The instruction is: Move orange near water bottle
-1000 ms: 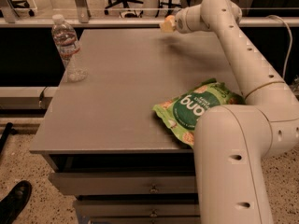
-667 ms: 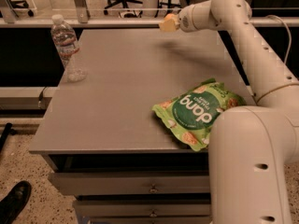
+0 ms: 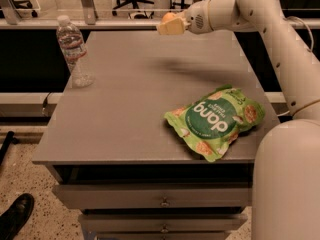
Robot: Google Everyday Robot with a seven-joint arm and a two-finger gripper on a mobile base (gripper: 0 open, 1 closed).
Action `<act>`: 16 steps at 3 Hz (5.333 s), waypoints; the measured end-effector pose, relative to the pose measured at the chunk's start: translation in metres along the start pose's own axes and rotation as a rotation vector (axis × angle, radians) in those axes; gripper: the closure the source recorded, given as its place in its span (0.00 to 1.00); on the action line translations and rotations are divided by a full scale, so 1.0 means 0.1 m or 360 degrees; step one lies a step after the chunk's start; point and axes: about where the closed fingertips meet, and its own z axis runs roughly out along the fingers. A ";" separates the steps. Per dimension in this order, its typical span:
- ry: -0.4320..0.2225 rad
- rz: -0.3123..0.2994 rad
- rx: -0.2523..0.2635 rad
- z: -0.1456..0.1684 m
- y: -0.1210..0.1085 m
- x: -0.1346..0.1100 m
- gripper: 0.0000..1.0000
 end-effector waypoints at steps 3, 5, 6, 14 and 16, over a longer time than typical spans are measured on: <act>0.0101 -0.0059 -0.0414 0.88 0.89 0.08 1.00; 0.0002 -0.0104 -0.0634 1.27 1.42 0.11 1.00; 0.0070 -0.0100 -0.0600 1.30 1.59 0.37 1.00; 0.0205 -0.0106 -0.0787 1.69 2.02 0.64 0.01; 0.0227 -0.0151 -0.0721 1.38 2.05 0.44 0.00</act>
Offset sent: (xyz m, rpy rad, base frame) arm -0.0277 0.0747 -0.0212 -0.0256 0.0607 0.1834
